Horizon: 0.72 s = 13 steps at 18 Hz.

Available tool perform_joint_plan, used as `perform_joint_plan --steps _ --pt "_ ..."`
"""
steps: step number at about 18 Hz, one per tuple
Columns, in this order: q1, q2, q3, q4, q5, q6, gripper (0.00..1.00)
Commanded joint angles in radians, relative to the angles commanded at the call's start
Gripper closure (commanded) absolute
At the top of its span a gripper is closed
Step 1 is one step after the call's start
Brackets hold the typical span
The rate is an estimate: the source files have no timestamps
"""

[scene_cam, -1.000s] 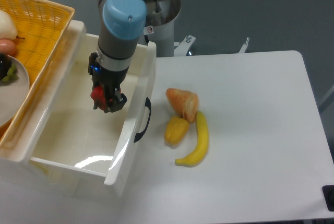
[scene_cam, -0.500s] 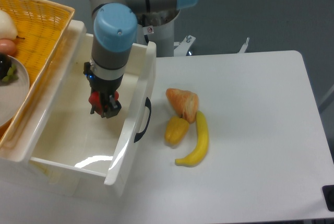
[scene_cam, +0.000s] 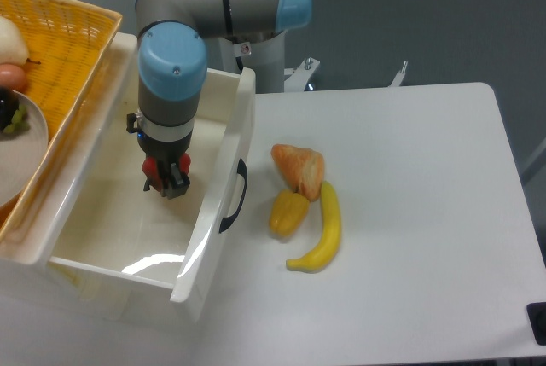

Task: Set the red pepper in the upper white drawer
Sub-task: 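Lower the red pepper into the drawer and open the gripper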

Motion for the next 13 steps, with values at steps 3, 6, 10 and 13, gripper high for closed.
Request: perform_joint_plan --steps 3,6,10,13 --pt "-0.002 -0.006 0.002 0.014 -0.002 0.003 0.28" --pt "-0.014 -0.012 -0.003 0.075 -0.002 0.002 0.26" --pt "-0.014 -0.014 -0.002 0.075 -0.002 0.002 0.19" --pt "-0.014 -0.015 0.006 0.075 -0.003 0.002 0.09"
